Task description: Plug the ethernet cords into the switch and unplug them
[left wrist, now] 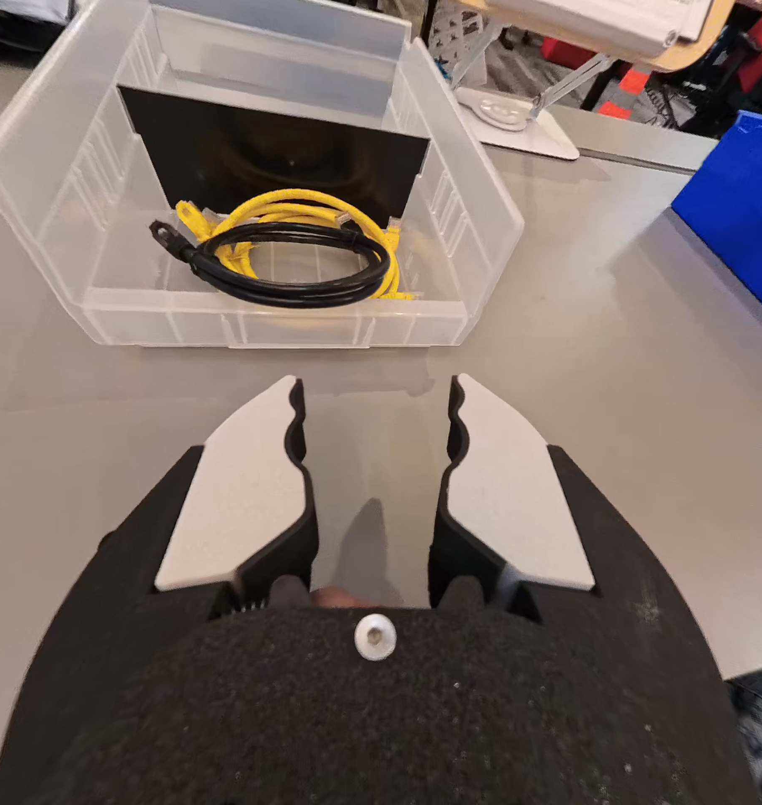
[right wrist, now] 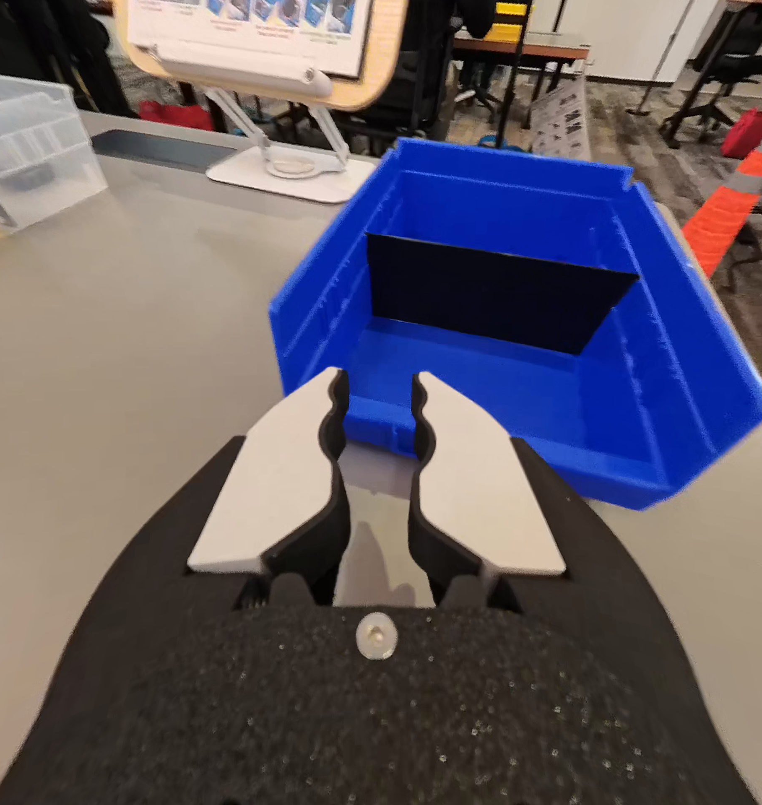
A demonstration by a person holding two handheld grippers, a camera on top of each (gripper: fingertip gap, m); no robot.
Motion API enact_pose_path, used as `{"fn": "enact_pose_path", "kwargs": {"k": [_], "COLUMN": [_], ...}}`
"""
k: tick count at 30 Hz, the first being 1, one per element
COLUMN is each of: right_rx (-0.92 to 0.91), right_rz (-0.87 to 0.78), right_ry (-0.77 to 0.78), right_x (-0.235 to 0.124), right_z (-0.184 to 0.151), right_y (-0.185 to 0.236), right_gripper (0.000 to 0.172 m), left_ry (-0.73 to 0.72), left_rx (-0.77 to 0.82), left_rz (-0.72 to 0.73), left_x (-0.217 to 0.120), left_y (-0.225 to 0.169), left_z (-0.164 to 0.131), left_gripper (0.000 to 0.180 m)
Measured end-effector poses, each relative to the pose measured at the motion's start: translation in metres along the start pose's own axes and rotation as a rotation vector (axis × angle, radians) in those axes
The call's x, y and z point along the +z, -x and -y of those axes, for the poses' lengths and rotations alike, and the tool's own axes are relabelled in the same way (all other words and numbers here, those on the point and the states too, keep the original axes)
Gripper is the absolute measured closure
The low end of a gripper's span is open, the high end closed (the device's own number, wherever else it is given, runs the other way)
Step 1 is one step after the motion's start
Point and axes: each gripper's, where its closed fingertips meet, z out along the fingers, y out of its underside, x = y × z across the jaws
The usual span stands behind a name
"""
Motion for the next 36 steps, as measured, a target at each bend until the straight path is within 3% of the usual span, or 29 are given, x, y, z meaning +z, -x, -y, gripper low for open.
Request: {"fn": "enact_pose_path", "kwargs": {"k": [4, 8, 12, 14, 18, 22, 30, 36], "right_rx": [-0.008, -0.086, -0.066, -0.032, 0.019, 0.045, 0.115, 0.088], "right_rz": [0.065, 0.101, 0.182, 0.226, 0.254, 0.242, 0.263, 0.28], "right_ry": [-0.011, 0.003, 0.019, 0.026, 0.055, 0.044, 0.067, 0.069], "right_x": [0.007, 0.013, 0.026, 0.03, 0.029, 0.023, 0.02, 0.021], "right_z": [0.007, 0.004, 0.007, 0.006, -0.002, -0.002, -0.011, -0.007], "right_y": [0.018, 0.034, 0.05, 0.055, 0.054, 0.044, 0.035, 0.046], "right_gripper": [0.141, 0.141, 0.141, 0.141, 0.141, 0.141, 0.141, 0.141], "left_ry": [0.075, 0.165, 0.314, 0.428, 0.653, 0.821, 0.949, 0.946], "left_rx": [-0.088, -0.091, 0.123, 0.168, 0.146, 0.142, 0.144, 0.099], "left_rz": [-0.104, -0.136, -0.001, 0.069, 0.146, 0.21, 0.271, 0.21], "left_x": [0.0, 0.017, 0.078, 0.125, 0.212, 0.259, 0.28, 0.279], "left_y": [-0.009, -0.004, 0.021, 0.035, 0.067, 0.093, 0.109, 0.103], "left_z": [0.006, 0.067, 0.141, 0.158, 0.152, 0.129, 0.099, 0.089], "left_gripper": [0.11, 0.109, 0.101, 0.103, 0.108, 0.101, 0.104, 0.117]}}
